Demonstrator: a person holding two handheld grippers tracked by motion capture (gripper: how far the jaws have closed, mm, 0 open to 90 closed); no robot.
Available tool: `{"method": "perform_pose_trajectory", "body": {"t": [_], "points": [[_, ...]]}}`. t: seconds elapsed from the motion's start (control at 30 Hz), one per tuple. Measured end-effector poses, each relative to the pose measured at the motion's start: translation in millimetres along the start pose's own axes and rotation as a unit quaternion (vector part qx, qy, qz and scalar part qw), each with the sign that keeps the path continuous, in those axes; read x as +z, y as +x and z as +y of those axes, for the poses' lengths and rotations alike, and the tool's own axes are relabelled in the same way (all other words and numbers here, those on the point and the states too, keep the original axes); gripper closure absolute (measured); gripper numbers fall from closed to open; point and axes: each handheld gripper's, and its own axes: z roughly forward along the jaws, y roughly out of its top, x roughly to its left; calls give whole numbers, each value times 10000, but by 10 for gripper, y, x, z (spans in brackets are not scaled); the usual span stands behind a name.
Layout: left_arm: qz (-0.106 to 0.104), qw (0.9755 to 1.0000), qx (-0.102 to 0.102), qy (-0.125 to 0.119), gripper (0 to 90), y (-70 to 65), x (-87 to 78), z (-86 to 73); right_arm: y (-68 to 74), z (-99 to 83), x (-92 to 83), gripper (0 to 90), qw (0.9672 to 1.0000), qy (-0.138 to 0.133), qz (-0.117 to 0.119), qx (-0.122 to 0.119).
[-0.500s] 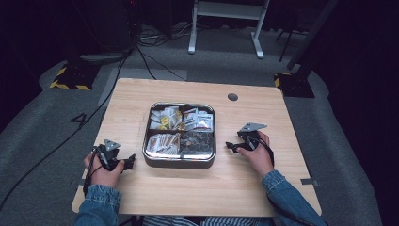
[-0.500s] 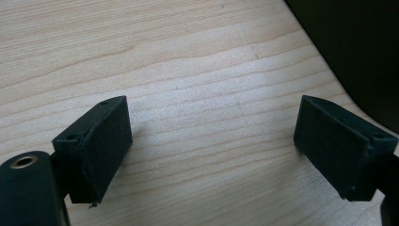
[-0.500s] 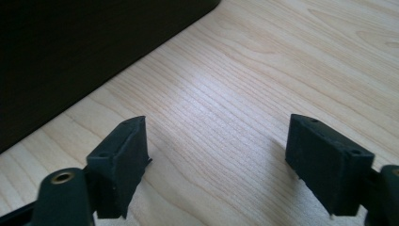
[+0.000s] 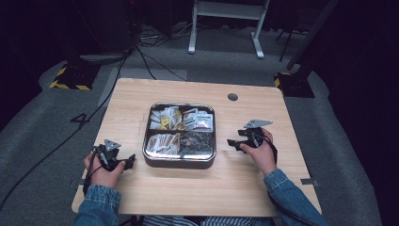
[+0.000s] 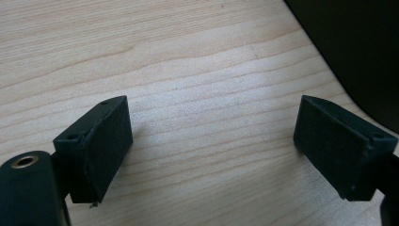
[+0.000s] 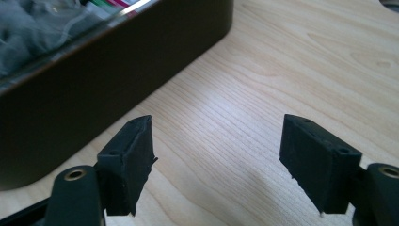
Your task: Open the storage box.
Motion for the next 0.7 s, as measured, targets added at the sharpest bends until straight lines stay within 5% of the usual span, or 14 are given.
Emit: {"method": "perform_pose_trajectory", "body": {"t": [0.33, 0.7], "points": [[-16, 10000, 33, -7, 123, 1, 6, 6, 108, 142, -176, 259, 9987, -346, 298, -216], [-69, 9999, 85, -1, 124, -12, -1, -1, 277, 338, -284, 302, 9969, -435, 579, -318]]}}
